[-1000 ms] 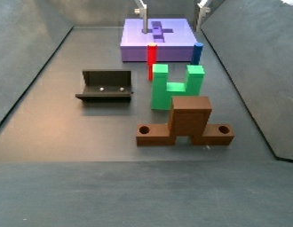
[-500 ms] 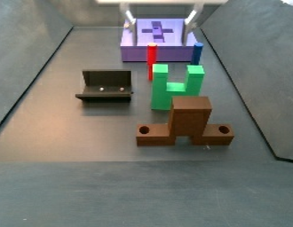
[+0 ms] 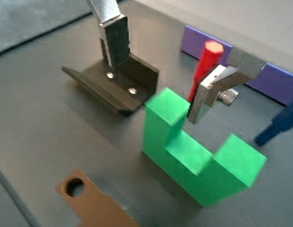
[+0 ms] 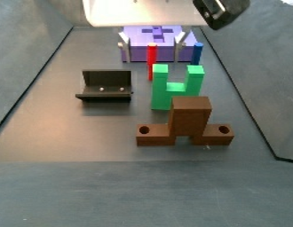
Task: Pick up the green object. Move up. Move to above the board. Insert the green object.
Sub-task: Pick up the green object.
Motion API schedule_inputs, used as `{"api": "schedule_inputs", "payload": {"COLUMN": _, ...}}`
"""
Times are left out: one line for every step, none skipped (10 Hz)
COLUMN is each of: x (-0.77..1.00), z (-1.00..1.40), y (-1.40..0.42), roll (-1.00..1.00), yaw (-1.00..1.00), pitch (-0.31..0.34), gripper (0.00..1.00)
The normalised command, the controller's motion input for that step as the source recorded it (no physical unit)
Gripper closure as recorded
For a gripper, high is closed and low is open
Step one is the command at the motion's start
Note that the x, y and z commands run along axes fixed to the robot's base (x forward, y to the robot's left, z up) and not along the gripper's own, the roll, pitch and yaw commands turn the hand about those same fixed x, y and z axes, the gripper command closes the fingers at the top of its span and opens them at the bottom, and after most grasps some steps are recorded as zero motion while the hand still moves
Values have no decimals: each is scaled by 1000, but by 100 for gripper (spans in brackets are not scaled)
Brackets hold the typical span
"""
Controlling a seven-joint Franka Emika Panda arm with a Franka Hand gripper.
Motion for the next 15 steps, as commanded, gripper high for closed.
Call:
{"api": "schedule_inputs", "payload": {"x": -546, "z": -317, "y": -9, "roll": -54, "yaw": 0, "pitch": -99, "gripper": 0}}
{"api": "schedule_inputs", "payload": {"x": -169, "z": -266, "y": 0, "roll": -103, "yaw": 0, "pitch": -60, "gripper": 0}}
{"api": "schedule_inputs", "payload": {"x": 0, "z": -289, "y": 0, "roll": -86, "yaw": -17, "pitch": 0, "gripper": 0}}
{"api": "schedule_inputs", "payload": {"x": 54, "z": -294, "y": 0, "roll": -74, "yaw": 0, "pitch": 0, "gripper": 0}}
{"api": "schedule_inputs", "payload": {"x": 323, "z": -220, "y": 0, "roll": -91, "yaw": -60, "pitch": 11, "gripper": 0}}
{"api": "schedule_inputs", "payload": {"x": 371, "z": -254, "y": 0, "roll": -83, "yaw": -74, "pitch": 20, "gripper": 0}}
{"api": "schedule_inputs", "payload": {"x": 237, "z": -300, "y": 0, "roll": -56, "yaw": -60, "pitch": 14, "gripper": 0}}
{"api": "schedule_inputs", "payload": {"x": 63, "z": -249, "y": 0, "roll": -39, "yaw": -17, "pitch": 13, "gripper": 0}}
{"api": "schedule_inputs", "payload": {"x": 0, "z": -229, "y": 0, "roll": -50, "yaw": 0, "pitch": 0, "gripper": 0}}
{"api": "schedule_inputs", "payload": {"x": -189, "z": -100, "y": -46, "roll": 0, "yaw": 0, "pitch": 0, "gripper": 0}}
{"api": "schedule_inputs", "payload": {"x": -143, "z": -69, "y": -31, "roll": 0, "yaw": 0, "pitch": 0, "gripper": 0}}
{"api": "schedule_inputs", "payload": {"x": 0, "z": -117, "y": 0, "roll": -14, "yaw": 0, "pitch": 0, "gripper": 0}}
{"api": "schedule_inputs", "payload": {"x": 0, "z": 0, "y": 0, "roll": 0, "yaw": 0, "pitch": 0, "gripper": 0}}
{"api": "schedule_inputs", "payload": {"x": 0, "z": 0, "y": 0, "roll": 0, "yaw": 0, "pitch": 0, "gripper": 100}}
{"api": "schedule_inputs", "payload": {"x": 0, "z": 0, "y": 0, "roll": 0, "yaw": 0, "pitch": 0, "gripper": 100}}
